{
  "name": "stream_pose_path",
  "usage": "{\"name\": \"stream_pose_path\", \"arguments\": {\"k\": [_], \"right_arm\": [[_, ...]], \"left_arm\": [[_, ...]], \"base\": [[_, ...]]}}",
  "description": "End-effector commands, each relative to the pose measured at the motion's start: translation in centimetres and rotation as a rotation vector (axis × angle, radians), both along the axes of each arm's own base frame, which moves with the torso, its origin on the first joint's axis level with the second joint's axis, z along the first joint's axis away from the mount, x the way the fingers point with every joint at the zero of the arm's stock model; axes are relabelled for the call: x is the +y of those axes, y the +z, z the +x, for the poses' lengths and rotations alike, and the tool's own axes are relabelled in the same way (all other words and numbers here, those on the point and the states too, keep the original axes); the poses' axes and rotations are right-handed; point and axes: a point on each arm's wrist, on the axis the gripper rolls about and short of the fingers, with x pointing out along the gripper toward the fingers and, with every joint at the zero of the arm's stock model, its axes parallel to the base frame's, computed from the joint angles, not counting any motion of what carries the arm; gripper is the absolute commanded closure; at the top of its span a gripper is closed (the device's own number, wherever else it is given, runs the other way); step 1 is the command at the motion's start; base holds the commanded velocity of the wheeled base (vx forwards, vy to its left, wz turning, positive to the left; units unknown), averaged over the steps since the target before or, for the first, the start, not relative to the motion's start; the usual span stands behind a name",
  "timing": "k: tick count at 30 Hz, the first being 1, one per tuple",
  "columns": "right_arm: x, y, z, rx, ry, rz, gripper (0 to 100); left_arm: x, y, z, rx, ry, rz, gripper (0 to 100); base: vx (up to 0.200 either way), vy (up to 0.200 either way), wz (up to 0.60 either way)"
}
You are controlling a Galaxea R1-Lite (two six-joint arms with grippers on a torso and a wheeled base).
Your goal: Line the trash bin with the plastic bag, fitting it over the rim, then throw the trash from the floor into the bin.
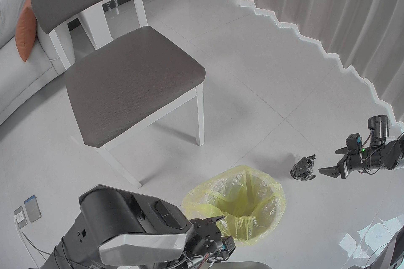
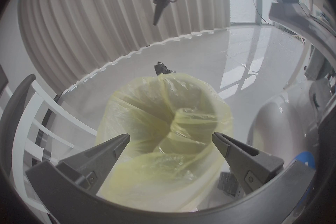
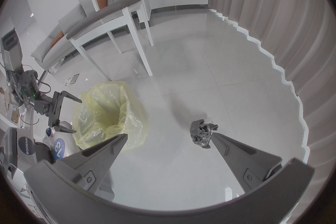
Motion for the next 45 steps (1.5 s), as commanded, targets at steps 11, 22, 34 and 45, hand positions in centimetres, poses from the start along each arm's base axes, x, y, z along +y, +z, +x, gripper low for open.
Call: {"name": "stream_pose_path", "arguments": {"k": [11,22,34,45], "right_arm": [[-4.6,0.5,-0.9,-0.024,-0.125,0.077,0],[-9.5,-3.3,0.4,0.060,-0.325,0.074,0],[-7.6,-7.6,4.9,0.119,-0.228,0.086,0],[-6.3,-9.9,7.8,0.110,-0.185,0.085,0]], "left_arm": [[3.6,6.7,0.3,0.053,0.139,-0.296,0],[4.9,9.4,2.0,0.018,0.299,-0.514,0],[6.5,10.2,3.1,-0.022,0.384,-0.548,0],[7.6,11.1,3.7,-0.055,0.470,-0.579,0]], "base": [[0.000,0.000,0.00],[0.000,0.000,0.00],[0.000,0.000,0.00],[0.000,0.000,0.00]]}}
